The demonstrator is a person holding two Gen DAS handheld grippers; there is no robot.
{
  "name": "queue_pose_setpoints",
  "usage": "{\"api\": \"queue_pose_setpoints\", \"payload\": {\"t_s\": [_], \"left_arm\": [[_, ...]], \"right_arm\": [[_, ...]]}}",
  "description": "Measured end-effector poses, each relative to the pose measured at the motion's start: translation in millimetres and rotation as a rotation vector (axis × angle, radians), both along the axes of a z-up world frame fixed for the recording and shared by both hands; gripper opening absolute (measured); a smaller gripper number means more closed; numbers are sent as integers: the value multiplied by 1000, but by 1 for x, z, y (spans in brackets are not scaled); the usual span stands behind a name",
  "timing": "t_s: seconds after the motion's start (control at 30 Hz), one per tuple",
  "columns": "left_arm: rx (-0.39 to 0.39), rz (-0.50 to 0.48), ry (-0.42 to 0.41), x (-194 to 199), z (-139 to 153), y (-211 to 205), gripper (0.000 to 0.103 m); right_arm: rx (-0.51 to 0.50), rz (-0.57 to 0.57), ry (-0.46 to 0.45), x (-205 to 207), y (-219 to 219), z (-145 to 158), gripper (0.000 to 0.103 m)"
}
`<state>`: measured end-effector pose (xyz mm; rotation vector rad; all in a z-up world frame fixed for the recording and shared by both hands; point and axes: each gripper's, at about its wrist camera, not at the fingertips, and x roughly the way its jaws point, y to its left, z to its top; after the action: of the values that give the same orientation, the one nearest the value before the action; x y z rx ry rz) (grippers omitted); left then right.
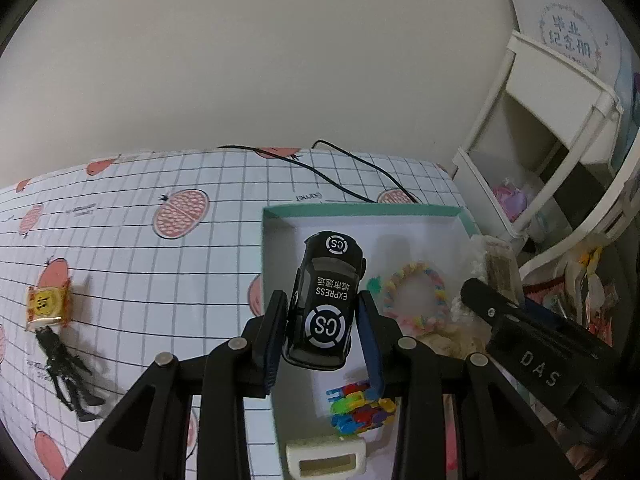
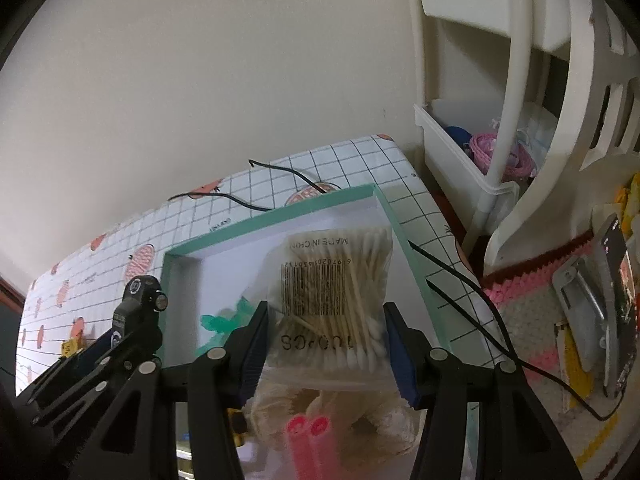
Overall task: Organize objects
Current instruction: 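Open the right tool to drop the swab bag while the left tool drops the toy car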
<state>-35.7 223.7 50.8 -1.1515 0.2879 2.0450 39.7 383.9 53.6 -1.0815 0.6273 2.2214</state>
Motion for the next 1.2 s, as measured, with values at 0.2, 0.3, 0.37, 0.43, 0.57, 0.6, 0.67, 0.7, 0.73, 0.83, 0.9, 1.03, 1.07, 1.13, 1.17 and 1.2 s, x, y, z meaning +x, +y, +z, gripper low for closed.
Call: {"api": "queue_pose_setpoints", "payload": {"t_s": [0.2,0.3,0.37,0.43,0.57,0.6,0.67,0.7,0.73,0.83,0.9,1.03,1.07,1.13,1.17,1.2], "left_arm": [[-15,-8,-25,0,-17,5,36],[-24,-4,-38,0,-25,6,36],[-26,-5,-46,0,-28,6,36],[-35,-8,-43,2,-30,6,36],[-39,-17,-48,4,-35,8,36],[-43,-18,-43,5,-35,8,36],[-46,-22,-39,6,-35,8,36],[-45,-21,-40,6,-36,8,36],[-45,-21,-41,5,-36,8,36],[-52,-27,-41,5,-36,8,36],[-50,-30,-46,4,-35,7,36],[-48,-32,-52,2,-32,6,36],[-52,-33,-54,2,-31,6,37],[-55,-32,-60,1,-28,4,38],[-55,-30,-61,0,-25,2,38],[-58,-27,-60,0,-23,0,39]], "right_arm": [[-4,5,-18,-3,0,-12,57],[-5,7,-30,-5,-1,-16,57],[-10,7,-39,-6,-1,-20,57],[-12,6,-47,-7,-1,-23,57],[-18,3,-53,-6,0,-26,57],[-18,3,-54,-6,0,-27,57],[-18,4,-56,-7,0,-27,57],[-19,5,-58,-7,0,-28,57],[-19,8,-61,-8,0,-28,58],[-17,13,-68,-8,-1,-30,59],[-19,12,-68,-7,-1,-30,59],[-19,14,-72,-7,-2,-32,59],[-19,15,-74,-7,-2,-32,60],[-15,19,-78,-7,-3,-32,60],[-14,21,-80,-8,-3,-32,60],[-9,23,-83,-8,-4,-31,60]]}}
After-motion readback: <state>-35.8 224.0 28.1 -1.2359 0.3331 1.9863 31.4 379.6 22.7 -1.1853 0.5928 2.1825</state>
